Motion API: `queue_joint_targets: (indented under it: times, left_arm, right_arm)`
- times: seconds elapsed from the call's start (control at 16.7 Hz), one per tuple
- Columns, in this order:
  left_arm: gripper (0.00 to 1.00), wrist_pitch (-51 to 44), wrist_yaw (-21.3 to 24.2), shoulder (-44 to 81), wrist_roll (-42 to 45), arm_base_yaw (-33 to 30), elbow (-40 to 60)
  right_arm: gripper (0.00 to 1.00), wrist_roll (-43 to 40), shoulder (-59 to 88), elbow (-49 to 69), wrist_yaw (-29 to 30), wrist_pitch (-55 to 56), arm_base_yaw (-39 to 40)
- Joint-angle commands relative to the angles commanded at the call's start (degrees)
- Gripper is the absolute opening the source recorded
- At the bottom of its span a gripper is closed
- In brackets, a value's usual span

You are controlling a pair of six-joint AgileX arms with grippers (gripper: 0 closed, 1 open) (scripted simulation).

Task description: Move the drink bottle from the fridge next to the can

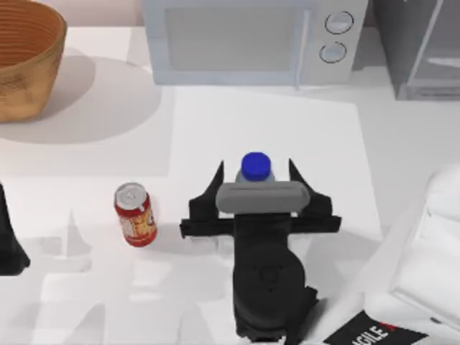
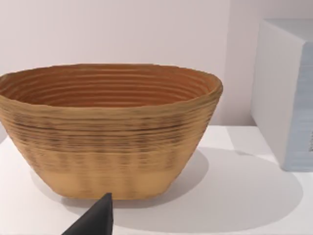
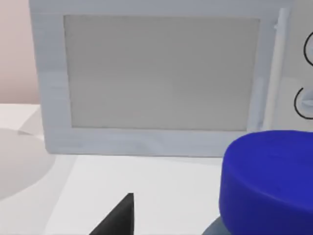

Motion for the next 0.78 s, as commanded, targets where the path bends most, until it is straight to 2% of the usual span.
queue_joint_targets:
  times: [0.48, 0.78]
  left_arm:
    - [1.00, 0.0, 0.0, 0.0, 0.0, 0.0, 0.0]
    - [1.00, 0.0, 0.0, 0.0, 0.0, 0.0, 0.0]
  right_arm:
    - [1.00, 0.0, -0.1, -0.1, 0.2, 0.1, 0.1]
    - [1.00, 0.2, -1.3, -3.0, 4.4, 1.6, 4.3]
